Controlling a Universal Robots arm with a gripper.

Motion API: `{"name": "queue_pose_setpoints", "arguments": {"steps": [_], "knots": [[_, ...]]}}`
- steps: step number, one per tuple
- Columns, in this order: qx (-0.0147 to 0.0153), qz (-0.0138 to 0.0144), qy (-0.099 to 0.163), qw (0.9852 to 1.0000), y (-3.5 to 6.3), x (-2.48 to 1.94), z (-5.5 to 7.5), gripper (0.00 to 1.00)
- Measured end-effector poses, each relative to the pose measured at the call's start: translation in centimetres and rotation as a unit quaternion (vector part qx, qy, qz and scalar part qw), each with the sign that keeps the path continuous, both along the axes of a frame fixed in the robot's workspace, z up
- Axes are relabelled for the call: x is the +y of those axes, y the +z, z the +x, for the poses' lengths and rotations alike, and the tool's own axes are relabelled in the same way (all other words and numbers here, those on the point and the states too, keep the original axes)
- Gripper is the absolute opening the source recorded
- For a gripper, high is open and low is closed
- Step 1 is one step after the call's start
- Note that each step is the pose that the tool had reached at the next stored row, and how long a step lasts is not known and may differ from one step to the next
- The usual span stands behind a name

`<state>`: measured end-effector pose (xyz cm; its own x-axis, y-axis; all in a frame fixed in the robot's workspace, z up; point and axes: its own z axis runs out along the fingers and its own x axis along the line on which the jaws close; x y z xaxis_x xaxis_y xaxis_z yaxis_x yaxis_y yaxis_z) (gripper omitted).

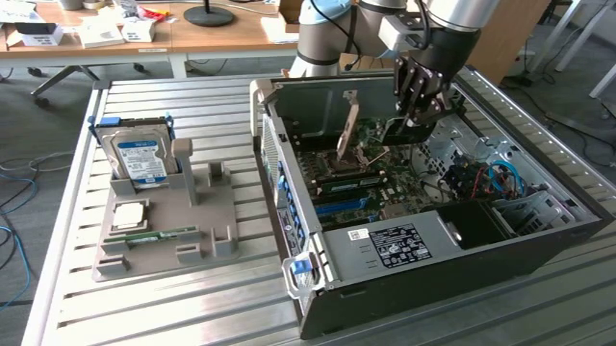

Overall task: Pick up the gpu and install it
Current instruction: 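Insert the gpu into the slot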

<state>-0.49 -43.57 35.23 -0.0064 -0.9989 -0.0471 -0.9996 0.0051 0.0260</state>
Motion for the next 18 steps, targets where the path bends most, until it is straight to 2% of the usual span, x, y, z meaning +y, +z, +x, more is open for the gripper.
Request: {"name": "queue_pose_setpoints", "arguments": {"steps": [18], "knots": [[0.0,0.0,0.0,1.0,-1.85,0.0,0.0,0.26]]}}
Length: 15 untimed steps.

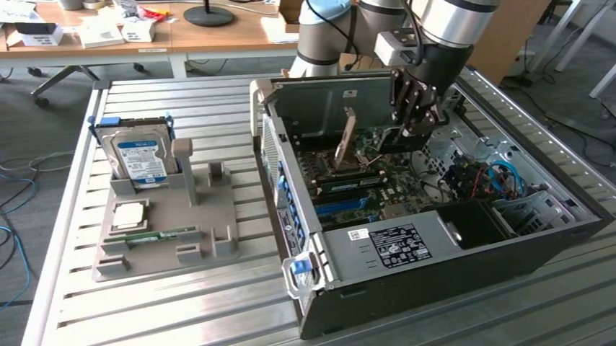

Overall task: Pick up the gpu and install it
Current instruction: 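Insert the gpu into the slot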

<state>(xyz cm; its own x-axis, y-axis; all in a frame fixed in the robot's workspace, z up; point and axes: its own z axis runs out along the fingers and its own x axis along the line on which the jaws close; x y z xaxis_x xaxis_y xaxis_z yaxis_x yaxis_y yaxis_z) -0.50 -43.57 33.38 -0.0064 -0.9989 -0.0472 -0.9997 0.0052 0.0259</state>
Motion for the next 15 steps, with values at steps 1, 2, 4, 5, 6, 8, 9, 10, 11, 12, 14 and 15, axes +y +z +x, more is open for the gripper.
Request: {"name": "queue_pose_setpoints", "arguments": {"steps": [1,2,4,5,6,8,9,10,11,12,14,15], "knots": [[0.0,0.0,0.0,1.0,-0.09,0.0,0.0,0.26],[0.0,0.0,0.0,1.0,-0.2,0.0,0.0,0.26],[0.0,0.0,0.0,1.0,-0.38,0.0,0.0,0.26],[0.0,0.0,0.0,1.0,-0.45,0.0,0.0,0.26],[0.0,-0.0001,0.0,1.0,-0.53,0.0,0.0,0.26],[0.0,0.0,0.0,1.0,-0.71,0.0,0.0,0.26],[0.0,-0.0001,0.0,1.0,-0.8,0.0,0.0,0.26],[0.0,0.0,0.0,1.0,-0.89,0.0,0.0,0.26],[0.0,0.0,0.0,1.0,-0.97,0.0,0.0,0.26],[0.0,0.0,0.0,1.0,-1.05,0.0,0.0,0.26],[0.0,0.0,0.0,1.0,-1.18,0.0,0.0,0.26],[0.0,-0.0002,0.0,1.0,-1.19,0.0,0.0,0.26]]}}
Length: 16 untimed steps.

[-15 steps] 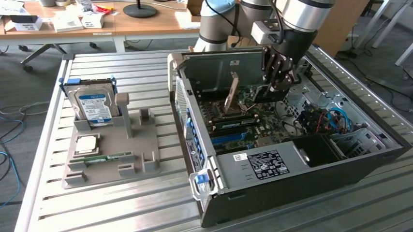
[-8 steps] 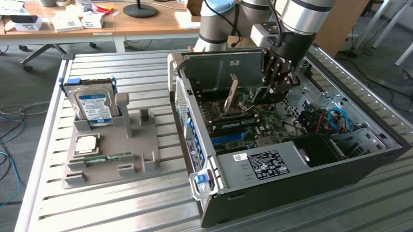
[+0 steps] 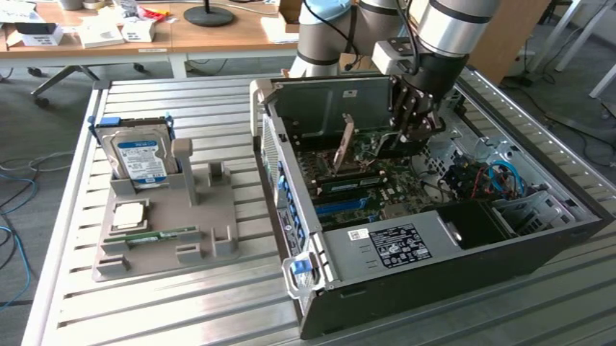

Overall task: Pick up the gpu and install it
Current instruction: 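Insert the gpu into the slot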

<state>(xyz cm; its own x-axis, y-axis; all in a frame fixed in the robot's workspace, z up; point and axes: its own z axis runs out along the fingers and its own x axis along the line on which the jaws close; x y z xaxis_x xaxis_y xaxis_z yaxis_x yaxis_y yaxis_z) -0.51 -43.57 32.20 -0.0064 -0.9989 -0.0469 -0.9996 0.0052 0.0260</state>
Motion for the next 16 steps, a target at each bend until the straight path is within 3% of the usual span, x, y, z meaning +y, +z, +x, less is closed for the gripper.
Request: {"name": "queue_pose_setpoints", "arguments": {"steps": [16], "knots": [[-0.0009,0.0001,0.011,0.9999,-0.33,0.0,-0.39,0.26]]}}
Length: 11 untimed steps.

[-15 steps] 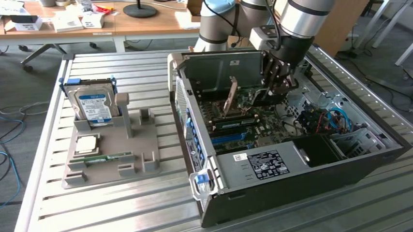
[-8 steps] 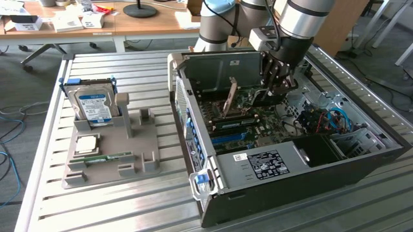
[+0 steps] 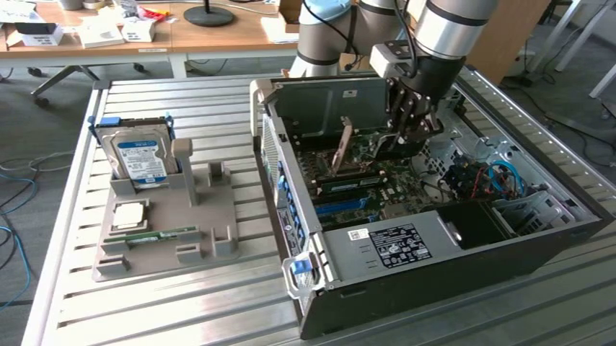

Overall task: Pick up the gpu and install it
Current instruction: 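Insert the gpu into the slot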

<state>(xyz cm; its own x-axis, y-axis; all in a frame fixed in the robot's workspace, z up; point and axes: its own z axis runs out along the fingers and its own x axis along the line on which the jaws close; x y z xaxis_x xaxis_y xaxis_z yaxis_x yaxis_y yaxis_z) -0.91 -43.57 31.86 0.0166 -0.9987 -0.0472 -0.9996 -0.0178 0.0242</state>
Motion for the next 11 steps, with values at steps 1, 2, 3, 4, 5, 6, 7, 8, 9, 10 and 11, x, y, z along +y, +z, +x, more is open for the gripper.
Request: {"name": "queue_pose_setpoints", "arguments": {"steps": [1,2,3,4,5,6,7,8,9,10,11], "knots": [[-0.0001,0.0001,0.0,1.0,-0.04,0.0,-0.06,0.26],[-0.0003,0.0001,0.001,1.0,-0.08,0.0,-0.13,0.26],[-0.0005,0.0,0.001,1.0,-0.12,0.0,-0.19,0.26],[-0.0008,0.0,0.001,1.0,-0.17,0.0,-0.26,0.26],[-0.0013,0.0,0.001,1.0,-0.22,0.0,-0.34,0.26],[-0.0018,0.0,0.001,1.0,-0.27,0.0,-0.41,0.26],[-0.0025,0.0,0.001,1.0,-0.31,0.0,-0.49,0.26],[-0.0032,0.0,0.001,1.0,-0.35,0.0,-0.56,0.26],[-0.004,0.0,0.001,1.0,-0.39,0.0,-0.64,0.26],[-0.0047,-0.0001,0.001,1.0,-0.43,0.0,-0.72,0.26],[-0.0056,-0.0001,0.001,1.0,-0.46,0.0,-0.8,0.26]]}}
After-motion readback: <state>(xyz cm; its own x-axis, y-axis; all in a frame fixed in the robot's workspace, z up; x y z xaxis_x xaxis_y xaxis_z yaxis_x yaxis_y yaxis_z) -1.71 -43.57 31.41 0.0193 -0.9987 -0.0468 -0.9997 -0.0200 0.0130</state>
